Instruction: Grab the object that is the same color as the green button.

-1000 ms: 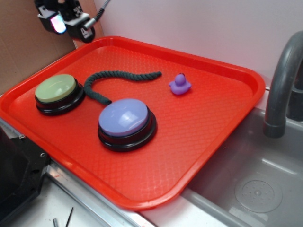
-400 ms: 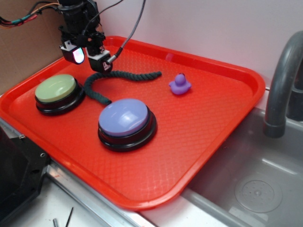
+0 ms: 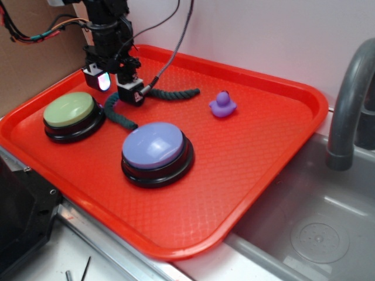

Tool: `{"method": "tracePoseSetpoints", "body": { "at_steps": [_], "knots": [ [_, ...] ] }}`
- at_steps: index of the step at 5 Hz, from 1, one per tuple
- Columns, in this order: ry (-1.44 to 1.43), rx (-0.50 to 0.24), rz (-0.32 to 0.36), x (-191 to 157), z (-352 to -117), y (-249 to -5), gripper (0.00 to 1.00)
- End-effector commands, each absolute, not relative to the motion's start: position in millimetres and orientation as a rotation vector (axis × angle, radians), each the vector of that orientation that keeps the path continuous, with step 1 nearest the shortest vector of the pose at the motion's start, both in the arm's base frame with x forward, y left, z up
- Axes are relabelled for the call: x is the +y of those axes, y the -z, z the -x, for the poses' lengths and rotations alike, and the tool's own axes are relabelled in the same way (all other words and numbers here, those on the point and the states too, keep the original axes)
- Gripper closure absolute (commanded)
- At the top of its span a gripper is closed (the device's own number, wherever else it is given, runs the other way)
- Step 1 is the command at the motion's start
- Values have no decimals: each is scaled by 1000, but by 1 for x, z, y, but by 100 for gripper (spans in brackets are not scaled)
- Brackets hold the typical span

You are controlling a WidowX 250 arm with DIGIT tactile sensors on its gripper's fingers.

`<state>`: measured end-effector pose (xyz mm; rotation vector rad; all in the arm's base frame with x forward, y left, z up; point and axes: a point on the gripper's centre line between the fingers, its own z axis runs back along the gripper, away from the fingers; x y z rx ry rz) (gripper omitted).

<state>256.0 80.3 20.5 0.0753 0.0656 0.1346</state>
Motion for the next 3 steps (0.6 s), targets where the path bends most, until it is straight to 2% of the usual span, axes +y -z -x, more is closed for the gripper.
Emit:
{"method": "tracePoseSetpoints", "body": {
  "at_steps": [1,3],
  "knots": [
    [-122,21,-95,79,-261,-21,100],
    [-146,9,-117,77,-261,-26,100]
  ]
}}
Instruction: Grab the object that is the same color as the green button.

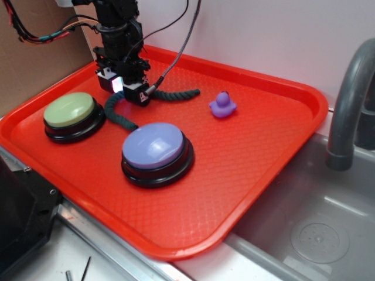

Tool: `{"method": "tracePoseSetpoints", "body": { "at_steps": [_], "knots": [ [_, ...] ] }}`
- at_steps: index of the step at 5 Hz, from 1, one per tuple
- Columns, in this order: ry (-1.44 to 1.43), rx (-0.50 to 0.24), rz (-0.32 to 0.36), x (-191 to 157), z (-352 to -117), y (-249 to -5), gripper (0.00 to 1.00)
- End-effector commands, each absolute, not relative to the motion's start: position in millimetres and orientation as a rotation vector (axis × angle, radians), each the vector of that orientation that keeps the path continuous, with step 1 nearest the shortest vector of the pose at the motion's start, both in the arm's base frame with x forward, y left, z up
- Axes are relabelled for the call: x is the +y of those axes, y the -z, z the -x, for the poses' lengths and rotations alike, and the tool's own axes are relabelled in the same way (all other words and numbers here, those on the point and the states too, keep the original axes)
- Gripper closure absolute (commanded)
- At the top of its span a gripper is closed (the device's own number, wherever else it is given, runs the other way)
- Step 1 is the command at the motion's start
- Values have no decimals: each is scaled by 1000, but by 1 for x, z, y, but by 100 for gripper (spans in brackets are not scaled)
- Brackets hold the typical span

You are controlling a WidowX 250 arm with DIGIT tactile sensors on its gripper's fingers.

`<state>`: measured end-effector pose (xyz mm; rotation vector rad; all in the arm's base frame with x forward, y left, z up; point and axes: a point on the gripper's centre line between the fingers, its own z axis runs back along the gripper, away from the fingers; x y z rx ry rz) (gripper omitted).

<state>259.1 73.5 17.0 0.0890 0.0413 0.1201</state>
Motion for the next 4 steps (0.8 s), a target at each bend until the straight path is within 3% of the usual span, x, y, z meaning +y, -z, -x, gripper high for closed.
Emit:
{"method": "tracePoseSetpoints", "body": {
  "at_steps": [1,2,3,4],
  "knots": [
    [-149,-11,-126,76,-261,-35,100],
    [-160,-38,-112,74,-263,-52,100],
    [-210,14,-28,64,-263,-79,100],
    [-287,14,-13,49,-260,-116,100]
  ]
}}
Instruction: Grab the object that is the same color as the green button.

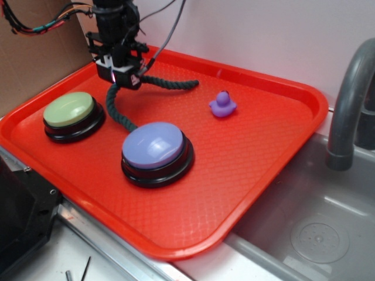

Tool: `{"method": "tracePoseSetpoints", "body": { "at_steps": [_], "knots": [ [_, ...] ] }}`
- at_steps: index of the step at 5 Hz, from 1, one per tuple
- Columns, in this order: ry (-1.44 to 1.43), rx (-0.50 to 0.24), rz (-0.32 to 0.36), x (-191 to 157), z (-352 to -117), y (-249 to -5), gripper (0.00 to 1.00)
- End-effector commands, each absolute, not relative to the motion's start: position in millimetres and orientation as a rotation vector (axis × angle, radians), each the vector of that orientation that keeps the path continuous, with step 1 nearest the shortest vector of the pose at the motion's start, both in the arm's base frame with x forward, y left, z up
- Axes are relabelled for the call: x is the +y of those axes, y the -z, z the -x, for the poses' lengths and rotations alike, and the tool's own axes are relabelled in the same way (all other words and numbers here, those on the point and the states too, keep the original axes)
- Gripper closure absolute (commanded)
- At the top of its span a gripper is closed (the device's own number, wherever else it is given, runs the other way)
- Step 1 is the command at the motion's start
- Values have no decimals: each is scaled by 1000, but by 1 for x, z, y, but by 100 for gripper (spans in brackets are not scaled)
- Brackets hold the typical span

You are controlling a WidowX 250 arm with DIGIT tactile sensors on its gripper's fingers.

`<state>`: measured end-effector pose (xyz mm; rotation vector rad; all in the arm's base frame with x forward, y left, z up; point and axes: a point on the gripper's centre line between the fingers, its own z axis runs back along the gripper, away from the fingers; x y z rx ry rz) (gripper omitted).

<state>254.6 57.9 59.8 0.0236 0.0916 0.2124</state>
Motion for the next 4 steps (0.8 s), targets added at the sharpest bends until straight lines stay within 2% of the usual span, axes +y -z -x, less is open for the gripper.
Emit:
{"method": "tracePoseSetpoints", "body": {
  "at_steps": [1,2,3,4],
  "knots": [
    [-313,-42,42,40,-252,-164,100],
    [-354,-95,70,39,-240,-204,100],
    [-360,-131,109,41,-229,-229,100],
    [-364,-173,95,37,-225,-242,100]
  ]
}}
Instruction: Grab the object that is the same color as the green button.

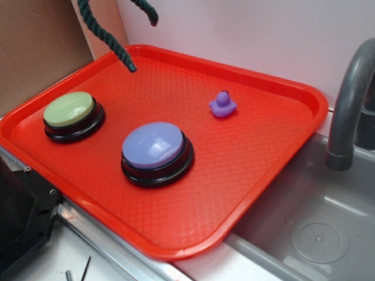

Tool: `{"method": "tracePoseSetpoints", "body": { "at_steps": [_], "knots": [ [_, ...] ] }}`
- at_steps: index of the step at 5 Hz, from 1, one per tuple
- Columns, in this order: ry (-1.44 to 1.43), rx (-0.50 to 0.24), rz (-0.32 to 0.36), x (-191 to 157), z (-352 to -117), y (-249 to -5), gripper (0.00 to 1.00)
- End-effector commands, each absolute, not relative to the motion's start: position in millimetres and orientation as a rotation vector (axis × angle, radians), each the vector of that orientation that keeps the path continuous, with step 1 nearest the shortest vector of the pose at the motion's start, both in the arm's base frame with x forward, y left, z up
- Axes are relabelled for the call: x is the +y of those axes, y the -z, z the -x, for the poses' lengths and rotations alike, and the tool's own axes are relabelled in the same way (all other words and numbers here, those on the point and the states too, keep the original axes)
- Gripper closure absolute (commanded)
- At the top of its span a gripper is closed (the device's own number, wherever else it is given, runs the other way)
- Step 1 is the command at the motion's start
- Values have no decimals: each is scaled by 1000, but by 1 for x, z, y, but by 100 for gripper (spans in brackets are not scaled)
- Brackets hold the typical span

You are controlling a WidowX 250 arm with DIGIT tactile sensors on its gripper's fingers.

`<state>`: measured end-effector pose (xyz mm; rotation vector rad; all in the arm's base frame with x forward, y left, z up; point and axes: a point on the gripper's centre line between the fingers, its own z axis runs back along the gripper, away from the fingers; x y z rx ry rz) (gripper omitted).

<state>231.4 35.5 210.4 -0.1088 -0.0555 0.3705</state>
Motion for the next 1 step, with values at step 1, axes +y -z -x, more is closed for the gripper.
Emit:
{"method": "tracePoseSetpoints", "body": {
  "at_steps": [1],
  "knots": [
    [-340,-98,95,40,-234,-232,100]
  ]
}}
